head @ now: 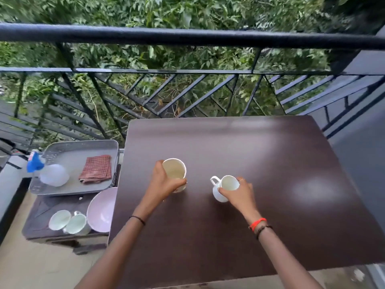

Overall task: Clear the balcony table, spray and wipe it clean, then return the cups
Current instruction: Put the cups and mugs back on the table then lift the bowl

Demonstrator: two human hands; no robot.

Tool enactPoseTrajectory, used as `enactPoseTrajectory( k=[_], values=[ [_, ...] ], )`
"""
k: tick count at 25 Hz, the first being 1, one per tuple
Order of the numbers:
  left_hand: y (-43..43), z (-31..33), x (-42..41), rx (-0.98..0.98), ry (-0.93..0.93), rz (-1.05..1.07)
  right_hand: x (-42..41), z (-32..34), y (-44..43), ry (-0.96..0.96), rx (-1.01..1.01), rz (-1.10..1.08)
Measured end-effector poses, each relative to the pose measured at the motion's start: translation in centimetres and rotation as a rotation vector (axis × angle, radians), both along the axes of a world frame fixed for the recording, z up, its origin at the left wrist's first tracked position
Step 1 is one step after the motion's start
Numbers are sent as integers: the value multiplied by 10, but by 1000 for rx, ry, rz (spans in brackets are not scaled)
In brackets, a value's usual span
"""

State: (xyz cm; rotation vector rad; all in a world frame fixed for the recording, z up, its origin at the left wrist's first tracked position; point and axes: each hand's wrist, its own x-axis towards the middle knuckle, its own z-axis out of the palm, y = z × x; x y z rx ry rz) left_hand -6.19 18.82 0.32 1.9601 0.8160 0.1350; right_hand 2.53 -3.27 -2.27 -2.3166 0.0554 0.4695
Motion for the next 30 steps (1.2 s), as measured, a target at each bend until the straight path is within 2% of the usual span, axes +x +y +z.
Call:
enactPoseTrajectory(
  k=[5,10,16,21,25,30],
  values=[
    [-35,-4,21,55,78,-118,32,8,-45,37,-127,107],
    [-59,-15,43,72,118,-213,74,17,-73,62,-270,376],
    [-87,-25,66,21,125,-157,122,26,-87,23,-483,701],
    [-104,-28,91,7,114,-93,152,34,-80,10,-515,881],
    [-112,-29,107,-35,110,-80,172,28,-80,-13,-547,941],
    [-113,-33,119,-63,107,-63,183,22,-85,-25,-545,912]
  ],
)
